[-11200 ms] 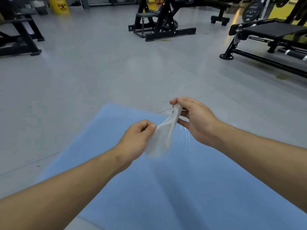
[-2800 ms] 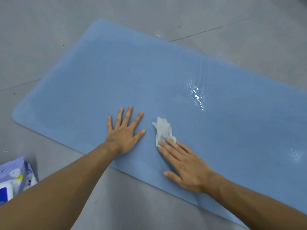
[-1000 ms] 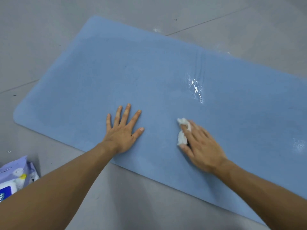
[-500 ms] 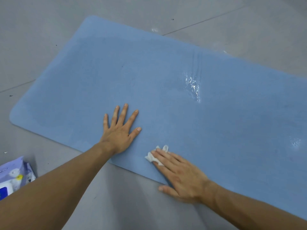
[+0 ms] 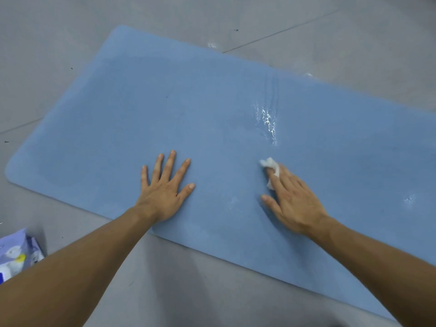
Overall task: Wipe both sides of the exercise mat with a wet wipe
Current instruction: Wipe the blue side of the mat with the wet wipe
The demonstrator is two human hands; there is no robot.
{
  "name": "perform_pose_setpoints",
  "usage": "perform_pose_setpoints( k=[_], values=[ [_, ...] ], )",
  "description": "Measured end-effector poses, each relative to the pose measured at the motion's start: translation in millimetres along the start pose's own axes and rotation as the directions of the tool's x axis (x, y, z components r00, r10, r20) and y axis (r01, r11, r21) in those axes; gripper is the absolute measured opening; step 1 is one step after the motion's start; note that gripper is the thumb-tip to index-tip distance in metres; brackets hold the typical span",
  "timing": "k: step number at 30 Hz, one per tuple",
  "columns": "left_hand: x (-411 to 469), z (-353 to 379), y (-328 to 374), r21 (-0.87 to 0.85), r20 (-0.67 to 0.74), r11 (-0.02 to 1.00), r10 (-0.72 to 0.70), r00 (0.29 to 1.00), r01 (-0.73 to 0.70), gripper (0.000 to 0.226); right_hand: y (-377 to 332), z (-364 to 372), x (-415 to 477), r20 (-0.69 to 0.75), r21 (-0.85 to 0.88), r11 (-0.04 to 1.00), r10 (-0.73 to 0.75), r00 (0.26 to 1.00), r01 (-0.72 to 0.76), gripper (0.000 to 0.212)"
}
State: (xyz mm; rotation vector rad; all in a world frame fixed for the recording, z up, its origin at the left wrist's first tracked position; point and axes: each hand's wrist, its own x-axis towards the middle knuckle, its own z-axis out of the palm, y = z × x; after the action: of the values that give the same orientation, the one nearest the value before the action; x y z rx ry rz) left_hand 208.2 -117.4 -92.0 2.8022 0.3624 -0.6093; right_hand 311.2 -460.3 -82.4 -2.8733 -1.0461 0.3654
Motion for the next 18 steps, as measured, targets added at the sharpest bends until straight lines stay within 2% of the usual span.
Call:
perform_pose_setpoints(
  k=[2, 5, 8, 10, 12, 15, 18],
  values=[
    [-1, 1, 0, -0.002, -0.009, 1.000, 0.001, 1.000, -0.001, 0.068, -23, 5, -14, 0.034, 0.002, 0.987, -0.162, 0.986, 0.162, 0.079],
    [-1, 0, 0, -0.002, -0.012, 1.000, -0.001, 1.000, 0.001, 0.068, -61, 16, -41, 0.056, 0.017, 0.928, -0.372, 0.926, 0.372, 0.079],
    [-1, -1, -1, 0.001, 0.002, 1.000, 0.002, 1.000, -0.002, 0.069, -82, 23, -64, 0.079, -0.028, 0.862, -0.503, 0.861, 0.506, 0.079],
    [-3, -1, -1, 0.001, 0.009, 1.000, 0.007, 1.000, -0.007, 0.070, -72, 27, -67, 0.074, -0.044, 0.844, -0.531, 0.844, 0.535, 0.076],
    [-3, -1, -1, -0.001, 0.013, 1.000, 0.011, 1.000, -0.011, 0.070, -48, 25, -58, 0.058, -0.043, 0.890, -0.451, 0.891, 0.453, 0.073],
    [-3, -1, -1, 0.001, 0.012, 1.000, 0.013, 1.000, -0.013, 0.069, -3, 12, -38, 0.039, -0.056, 0.982, -0.180, 0.983, 0.182, 0.072],
    [-3, 0, -2, -0.004, 0.003, 1.000, 0.013, 1.000, -0.013, 0.069, 33, -1, -25, -0.002, -0.084, 0.996, 0.037, 0.999, -0.037, 0.072]
  ],
)
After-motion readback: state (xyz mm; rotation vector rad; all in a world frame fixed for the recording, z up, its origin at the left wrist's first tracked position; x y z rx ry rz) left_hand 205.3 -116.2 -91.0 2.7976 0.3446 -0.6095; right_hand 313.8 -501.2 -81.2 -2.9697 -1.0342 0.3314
